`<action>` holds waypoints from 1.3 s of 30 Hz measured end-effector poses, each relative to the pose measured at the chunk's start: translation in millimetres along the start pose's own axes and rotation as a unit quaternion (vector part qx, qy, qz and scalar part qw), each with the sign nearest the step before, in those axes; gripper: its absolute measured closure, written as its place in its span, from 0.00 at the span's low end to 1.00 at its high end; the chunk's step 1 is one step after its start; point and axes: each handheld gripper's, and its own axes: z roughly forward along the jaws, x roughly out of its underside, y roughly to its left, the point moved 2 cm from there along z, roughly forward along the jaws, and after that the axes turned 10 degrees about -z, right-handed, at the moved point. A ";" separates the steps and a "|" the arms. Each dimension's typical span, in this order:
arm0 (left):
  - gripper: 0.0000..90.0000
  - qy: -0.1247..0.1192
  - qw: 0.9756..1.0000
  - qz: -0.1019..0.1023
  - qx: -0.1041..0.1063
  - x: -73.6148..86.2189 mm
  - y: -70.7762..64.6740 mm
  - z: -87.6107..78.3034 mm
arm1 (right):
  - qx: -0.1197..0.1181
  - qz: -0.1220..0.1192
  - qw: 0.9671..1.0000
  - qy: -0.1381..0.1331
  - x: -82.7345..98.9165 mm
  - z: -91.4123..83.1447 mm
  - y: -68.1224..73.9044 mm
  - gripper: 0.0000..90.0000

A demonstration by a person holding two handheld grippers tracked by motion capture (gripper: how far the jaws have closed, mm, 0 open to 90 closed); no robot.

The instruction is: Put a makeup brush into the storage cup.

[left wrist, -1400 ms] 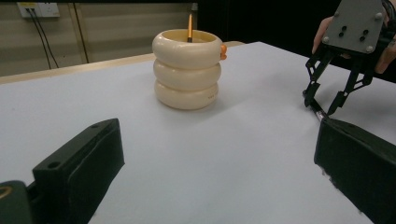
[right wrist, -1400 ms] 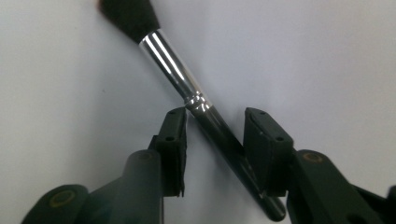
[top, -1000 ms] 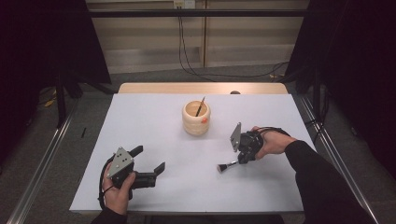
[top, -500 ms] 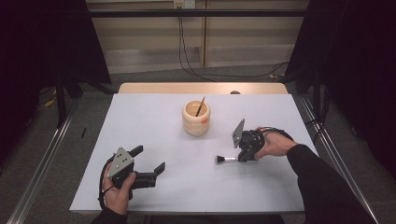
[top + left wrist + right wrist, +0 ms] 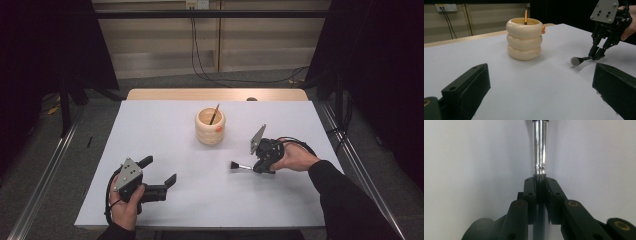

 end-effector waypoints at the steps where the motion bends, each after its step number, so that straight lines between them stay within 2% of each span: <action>1: 0.01 -0.001 1.000 0.000 0.000 -0.1 0.1 0.0 | -0.001 0.011 1.000 -0.008 1.1 -1.1 1.0 0.89; 8: 0.01 -0.002 1.000 -0.002 0.001 -0.4 0.6 -1.0 | 0.025 0.046 0.997 -0.052 6.3 -9.9 4.9 0.89; 10: 0.01 -0.002 1.000 -0.002 0.001 -0.3 0.7 -0.8 | 0.032 0.057 0.995 -0.073 9.6 -13.6 6.3 0.89; 11: 0.01 -0.002 1.000 -0.002 0.001 -0.4 0.6 -0.8 | 0.037 0.052 0.995 -0.081 10.9 -14.7 5.9 0.89; 13: 0.01 -0.003 1.000 -0.002 0.001 -0.4 0.6 -0.7 | 0.037 0.068 0.993 -0.092 14.3 -17.8 9.0 0.89; 14: 0.01 -0.002 1.000 -0.002 0.001 -0.4 0.6 -0.6 | 0.041 0.065 0.992 -0.097 15.7 -18.3 8.4 0.89; 15: 0.02 -0.001 1.000 -0.001 -0.001 -0.3 0.5 -0.5 | 0.038 0.074 0.992 -0.099 17.5 -19.1 9.8 0.89; 18: 0.02 -0.002 1.000 -0.002 0.000 -0.5 0.1 -0.5 | 0.048 0.083 0.988 -0.117 22.6 -20.8 9.7 0.89; 19: 0.02 -0.002 1.000 -0.001 -0.001 -0.5 0.1 -0.6 | 0.062 0.089 0.987 -0.123 24.7 -21.7 9.3 0.89; 21: 0.02 -0.004 1.000 -0.002 0.001 -0.5 0.3 -0.9 | 0.068 0.099 0.983 -0.138 27.6 -23.3 9.4 0.89; 24: 0.02 -0.003 1.000 -0.002 -0.001 -0.4 0.2 -0.8 | 0.085 0.120 0.976 -0.163 32.6 -27.0 11.1 0.89; 26: 0.02 -0.002 1.000 -0.001 -0.001 -0.4 0.1 -0.6 | 0.095 0.118 0.973 -0.176 34.1 -29.6 11.5 0.89; 28: 0.02 -0.002 1.000 -0.001 0.000 -0.4 -0.2 -0.3 | 0.104 0.123 0.968 -0.193 35.2 -33.3 12.9 0.89; 30: 0.02 -0.002 1.000 -0.001 -0.001 -0.3 -0.1 0.0 | 0.114 0.127 0.965 -0.201 35.2 -36.2 14.1 0.89; 33: 0.02 -0.002 1.000 0.000 0.000 -0.2 0.0 -0.1 | 0.120 0.127 0.962 -0.210 34.5 -38.6 16.7 0.89; 36: 0.02 -0.002 1.000 0.000 -0.001 -0.2 0.0 -0.3 | 0.126 0.130 0.957 -0.226 35.3 -39.7 17.6 0.89; 37: 0.02 -0.002 1.000 0.000 -0.001 -0.2 0.1 -0.3 | 0.130 0.130 0.955 -0.233 35.2 -40.5 18.6 0.89; 39: 0.02 -0.002 1.000 0.000 -0.001 -0.2 0.1 0.0 | 0.131 0.128 0.953 -0.241 35.1 -41.9 19.9 0.89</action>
